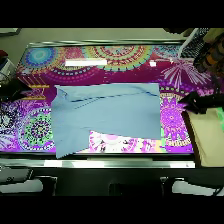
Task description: Fold the clothes and pants, and hang the long-sleeved shirts on hangers.
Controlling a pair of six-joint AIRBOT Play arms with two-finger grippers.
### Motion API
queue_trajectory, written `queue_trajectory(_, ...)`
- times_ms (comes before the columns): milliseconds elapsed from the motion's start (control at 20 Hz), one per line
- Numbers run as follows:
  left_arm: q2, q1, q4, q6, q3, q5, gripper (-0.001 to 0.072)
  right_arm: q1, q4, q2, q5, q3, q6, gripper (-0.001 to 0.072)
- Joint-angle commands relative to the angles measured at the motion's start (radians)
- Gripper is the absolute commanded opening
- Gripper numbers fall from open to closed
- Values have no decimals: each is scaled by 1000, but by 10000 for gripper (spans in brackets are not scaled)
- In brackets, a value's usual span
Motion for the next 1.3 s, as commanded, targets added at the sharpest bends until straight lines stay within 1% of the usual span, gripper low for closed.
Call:
queue_trajectory(0,64,37,0,8,-121,-27,549,-40,-21,68,22,-288,-96,480)
queue_trajectory(50,65,35,0,8,-148,-33,549,-40,-14,68,-3,-358,-105,480)
queue_trajectory(200,65,34,0,15,-217,-38,549,-40,29,68,-82,-521,-204,480)
queue_trajectory(400,65,33,0,15,-248,-37,549,-40,82,68,-164,-606,-289,480)
queue_trajectory(650,65,33,0,15,-248,-37,549,-40,89,68,-188,-639,-299,481)
queue_trajectory(1000,65,33,0,18,-248,-29,549,-20,191,67,-271,-682,-323,473)
queue_trajectory(1100,65,33,0,18,-248,-20,549,36,163,67,-294,-682,-303,380)
queue_trajectory(1150,65,33,0,18,-248,-18,549,66,152,68,-314,-682,-284,313)
queue_trajectory(1250,65,35,9,19,-248,-18,549,92,159,68,-331,-682,-262,60)
